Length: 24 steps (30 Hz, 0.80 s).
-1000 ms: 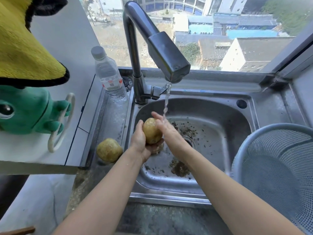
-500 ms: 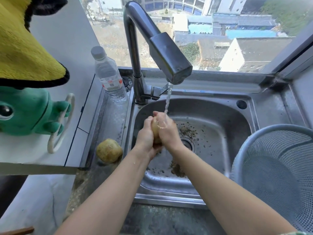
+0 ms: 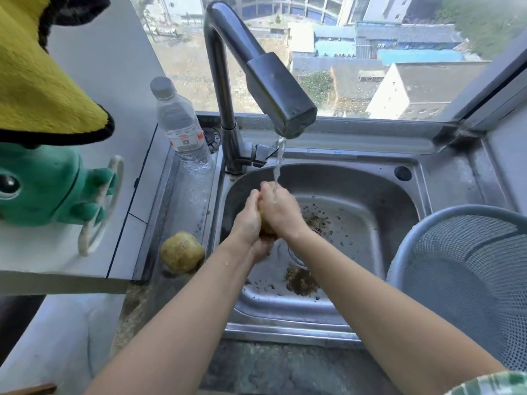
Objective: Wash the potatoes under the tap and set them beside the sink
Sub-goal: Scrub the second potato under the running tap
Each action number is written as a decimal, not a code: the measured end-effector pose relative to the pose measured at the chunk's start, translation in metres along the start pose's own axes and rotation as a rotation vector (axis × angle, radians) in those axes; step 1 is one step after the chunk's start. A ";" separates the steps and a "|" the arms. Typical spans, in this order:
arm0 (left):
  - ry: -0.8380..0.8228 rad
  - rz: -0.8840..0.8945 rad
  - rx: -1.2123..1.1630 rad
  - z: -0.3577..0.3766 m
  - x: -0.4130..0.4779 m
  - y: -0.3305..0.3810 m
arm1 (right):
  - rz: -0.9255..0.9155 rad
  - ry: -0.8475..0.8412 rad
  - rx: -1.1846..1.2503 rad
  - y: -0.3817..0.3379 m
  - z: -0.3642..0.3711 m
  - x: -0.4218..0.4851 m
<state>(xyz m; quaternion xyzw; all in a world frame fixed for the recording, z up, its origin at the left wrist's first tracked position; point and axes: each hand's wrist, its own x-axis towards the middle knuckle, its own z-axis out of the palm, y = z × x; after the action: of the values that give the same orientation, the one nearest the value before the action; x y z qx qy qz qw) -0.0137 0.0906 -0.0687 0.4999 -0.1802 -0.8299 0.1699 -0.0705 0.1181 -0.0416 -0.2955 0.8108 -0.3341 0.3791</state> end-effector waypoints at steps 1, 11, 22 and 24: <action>-0.011 0.017 -0.042 0.000 -0.002 0.003 | -0.088 0.024 -0.033 0.000 0.007 -0.009; -0.033 -0.053 -0.013 -0.002 -0.015 0.006 | 0.010 -0.038 0.100 0.015 0.005 0.002; 0.056 0.002 0.260 -0.005 -0.024 0.017 | 0.090 -0.204 0.587 0.029 -0.012 0.003; 0.064 0.157 0.474 -0.003 -0.028 0.008 | 0.255 -0.146 0.770 0.033 -0.009 -0.001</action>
<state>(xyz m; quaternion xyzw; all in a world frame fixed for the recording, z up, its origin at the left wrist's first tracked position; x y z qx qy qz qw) 0.0026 0.0958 -0.0448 0.5361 -0.4026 -0.7326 0.1175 -0.0846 0.1418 -0.0620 -0.0522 0.6276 -0.5416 0.5568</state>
